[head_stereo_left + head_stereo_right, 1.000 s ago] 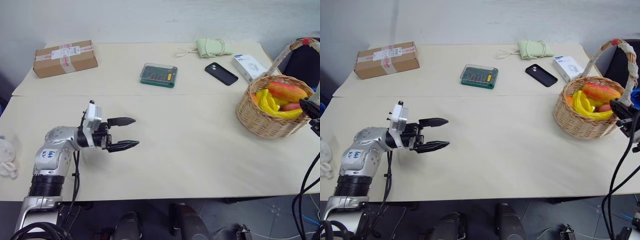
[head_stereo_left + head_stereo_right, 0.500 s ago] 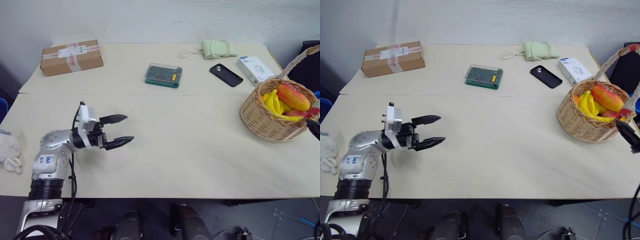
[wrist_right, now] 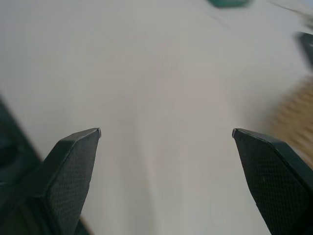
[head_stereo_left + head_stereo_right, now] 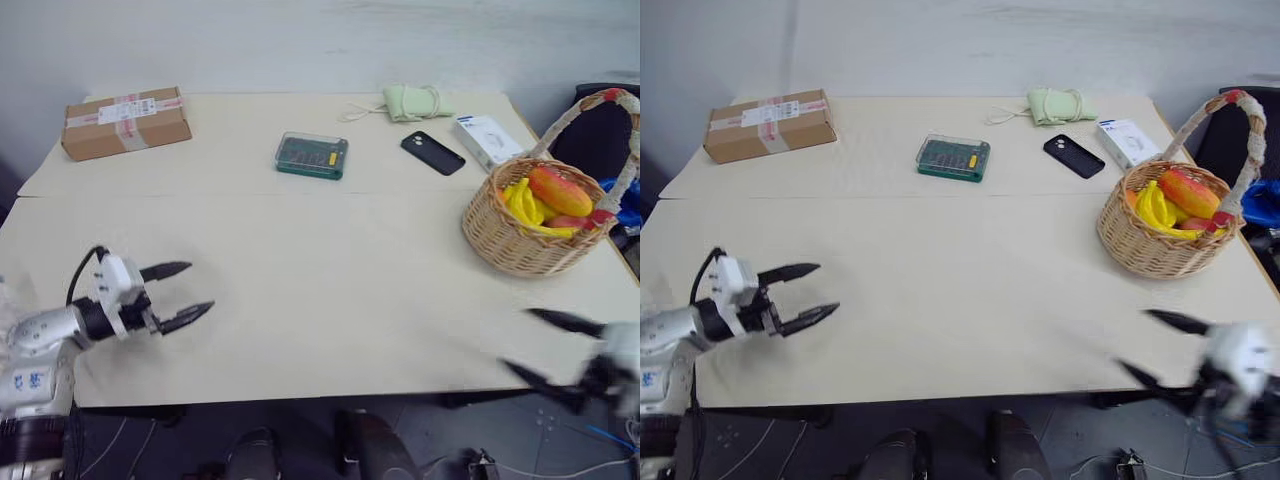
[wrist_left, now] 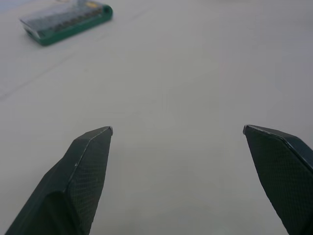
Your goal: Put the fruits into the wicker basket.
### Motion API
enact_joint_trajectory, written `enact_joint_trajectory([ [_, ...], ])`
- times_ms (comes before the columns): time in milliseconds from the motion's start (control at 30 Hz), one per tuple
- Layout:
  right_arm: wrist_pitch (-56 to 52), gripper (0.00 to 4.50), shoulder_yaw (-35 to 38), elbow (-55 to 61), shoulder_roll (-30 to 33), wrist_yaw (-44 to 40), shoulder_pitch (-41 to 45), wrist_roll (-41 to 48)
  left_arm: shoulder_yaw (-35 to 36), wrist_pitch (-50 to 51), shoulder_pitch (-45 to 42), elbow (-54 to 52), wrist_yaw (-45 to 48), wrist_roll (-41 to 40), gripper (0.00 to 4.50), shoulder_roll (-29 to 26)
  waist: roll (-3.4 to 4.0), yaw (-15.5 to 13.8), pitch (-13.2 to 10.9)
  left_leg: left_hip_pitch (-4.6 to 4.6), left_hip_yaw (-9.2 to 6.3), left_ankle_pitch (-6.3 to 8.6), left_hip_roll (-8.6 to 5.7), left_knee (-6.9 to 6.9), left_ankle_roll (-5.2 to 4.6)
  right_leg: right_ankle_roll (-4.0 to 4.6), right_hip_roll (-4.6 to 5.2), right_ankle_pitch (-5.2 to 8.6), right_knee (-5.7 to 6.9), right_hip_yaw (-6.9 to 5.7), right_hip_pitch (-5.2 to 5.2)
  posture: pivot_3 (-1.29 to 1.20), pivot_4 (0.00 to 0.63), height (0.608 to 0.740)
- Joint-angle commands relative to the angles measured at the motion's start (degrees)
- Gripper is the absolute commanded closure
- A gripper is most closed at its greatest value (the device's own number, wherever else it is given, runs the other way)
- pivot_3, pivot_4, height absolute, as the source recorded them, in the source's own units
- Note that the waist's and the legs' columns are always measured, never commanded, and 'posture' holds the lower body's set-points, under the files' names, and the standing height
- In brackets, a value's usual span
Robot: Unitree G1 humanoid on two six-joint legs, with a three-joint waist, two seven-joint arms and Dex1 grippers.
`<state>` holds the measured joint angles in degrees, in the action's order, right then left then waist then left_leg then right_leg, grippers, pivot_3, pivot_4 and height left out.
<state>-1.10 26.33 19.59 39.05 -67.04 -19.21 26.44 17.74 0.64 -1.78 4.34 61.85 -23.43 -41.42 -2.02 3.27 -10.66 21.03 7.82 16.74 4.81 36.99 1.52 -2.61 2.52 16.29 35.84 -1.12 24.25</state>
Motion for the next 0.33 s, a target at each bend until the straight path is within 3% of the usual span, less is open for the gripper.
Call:
enact_joint_trajectory([
  [33,3.5,0.05,-9.2,-3.5,-1.5,1.5,9.1,-3.9,0.2,-1.7,1.9,-5.6,-2.1,0.2,0.0,0.9,0.1,-0.1,-0.1,0.09,0.04,-0.01,-0.06,0.01,-0.03,0.0,0.04,0.0,0.04,0.05,0.13,0.0,0.15,0.74],
  [167,8.9,0.05,-17.4,-14.5,-5.6,4.2,22.4,-9.7,1.0,2.0,2.4,-7.7,-6.9,-1.0,0.0,3.2,0.11,-0.4,-0.1,0.15,0.09,-0.17,-0.13,0.04,-0.32,0.02,0.03,-0.01,0.15,0.1,0.26,0.0,0.15,0.74],
  [333,13.3,0.05,-20.6,-21.1,-8.4,7.4,26.8,-12.2,0.6,2.1,4.7,-11.7,-8.0,-1.1,0.0,3.7,0.14,-1.2,0.0,0.19,0.11,0.06,-0.11,0.01,-0.17,0.13,-0.09,0.09,0.25,0.1,0.37,0.0,0.15,0.74],
])
